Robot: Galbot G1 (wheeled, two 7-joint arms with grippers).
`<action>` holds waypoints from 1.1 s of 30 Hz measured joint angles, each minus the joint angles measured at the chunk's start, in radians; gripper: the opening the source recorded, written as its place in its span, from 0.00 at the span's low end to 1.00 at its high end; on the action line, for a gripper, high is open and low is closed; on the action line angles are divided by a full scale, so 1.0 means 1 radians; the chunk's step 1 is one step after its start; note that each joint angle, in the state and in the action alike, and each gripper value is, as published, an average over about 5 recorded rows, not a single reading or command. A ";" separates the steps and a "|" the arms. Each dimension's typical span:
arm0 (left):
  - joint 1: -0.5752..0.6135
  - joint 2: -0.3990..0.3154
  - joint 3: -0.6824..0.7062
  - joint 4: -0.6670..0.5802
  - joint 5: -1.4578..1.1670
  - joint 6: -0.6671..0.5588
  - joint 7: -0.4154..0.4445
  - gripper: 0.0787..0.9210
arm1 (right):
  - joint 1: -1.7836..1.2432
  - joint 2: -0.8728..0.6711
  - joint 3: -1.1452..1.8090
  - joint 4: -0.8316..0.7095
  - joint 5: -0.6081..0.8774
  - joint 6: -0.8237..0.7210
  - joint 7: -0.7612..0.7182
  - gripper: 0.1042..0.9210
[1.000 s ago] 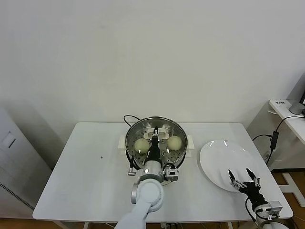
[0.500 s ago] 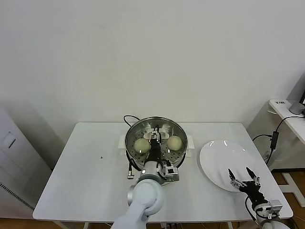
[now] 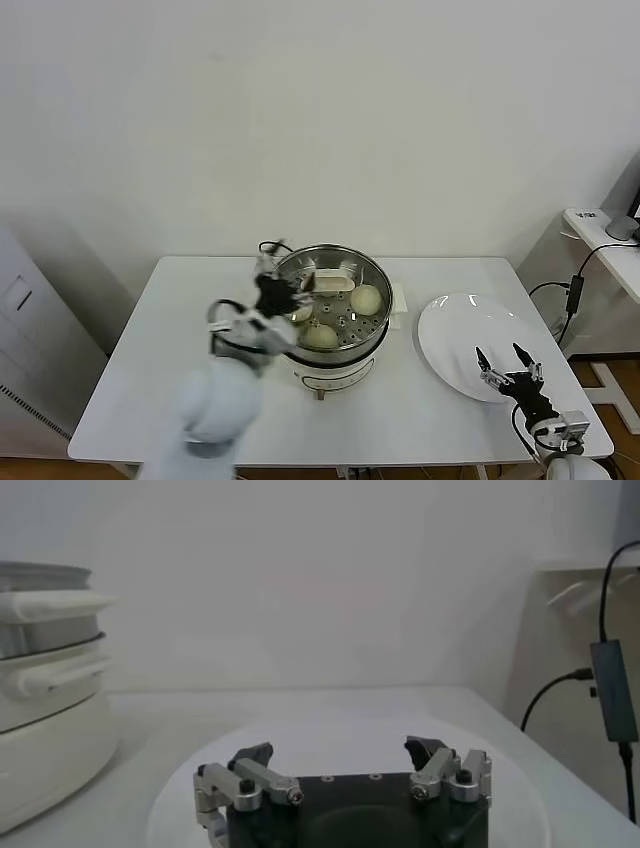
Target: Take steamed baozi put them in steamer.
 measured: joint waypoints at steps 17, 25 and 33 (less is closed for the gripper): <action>0.189 0.192 -0.415 0.048 -0.946 -0.117 -0.264 0.88 | -0.015 -0.008 0.001 0.069 0.025 -0.008 0.015 0.88; 0.262 0.229 -0.459 0.191 -1.066 -0.205 -0.285 0.88 | -0.015 -0.005 0.001 0.102 0.016 -0.013 0.049 0.88; 0.278 0.220 -0.448 0.309 -1.078 -0.265 -0.304 0.88 | -0.017 0.000 0.002 0.123 -0.001 -0.025 0.079 0.88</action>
